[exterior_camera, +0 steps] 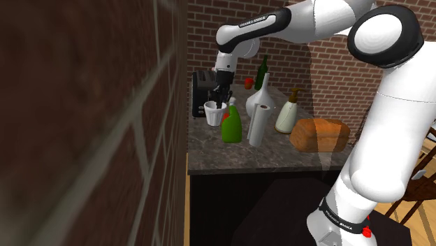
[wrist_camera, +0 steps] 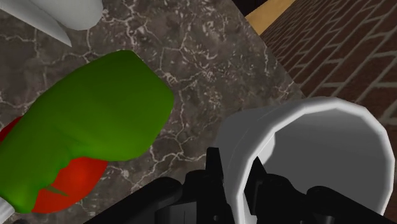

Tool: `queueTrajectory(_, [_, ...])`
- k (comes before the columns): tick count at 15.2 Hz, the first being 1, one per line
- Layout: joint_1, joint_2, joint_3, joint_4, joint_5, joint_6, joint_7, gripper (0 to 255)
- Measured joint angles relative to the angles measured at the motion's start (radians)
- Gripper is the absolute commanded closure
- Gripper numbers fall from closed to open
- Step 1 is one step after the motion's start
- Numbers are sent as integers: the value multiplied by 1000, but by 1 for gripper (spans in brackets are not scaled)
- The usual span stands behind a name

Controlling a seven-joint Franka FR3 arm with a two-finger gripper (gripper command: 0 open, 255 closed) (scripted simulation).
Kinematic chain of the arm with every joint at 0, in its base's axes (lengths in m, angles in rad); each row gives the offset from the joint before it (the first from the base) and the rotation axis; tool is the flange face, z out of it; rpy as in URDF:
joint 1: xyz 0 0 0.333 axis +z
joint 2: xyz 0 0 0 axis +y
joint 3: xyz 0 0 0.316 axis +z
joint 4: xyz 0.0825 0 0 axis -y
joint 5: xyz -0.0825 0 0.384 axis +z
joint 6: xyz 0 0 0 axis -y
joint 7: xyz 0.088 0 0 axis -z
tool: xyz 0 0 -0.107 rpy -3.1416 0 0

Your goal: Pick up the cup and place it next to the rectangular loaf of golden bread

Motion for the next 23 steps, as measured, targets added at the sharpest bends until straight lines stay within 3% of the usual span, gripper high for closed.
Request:
queueTrajectory(16, [-5, -16, -3, 194, -7, -206, 42, 255])
queueTrajectory(23, [-58, -163, -55, 32, -43, -211, -59, 255])
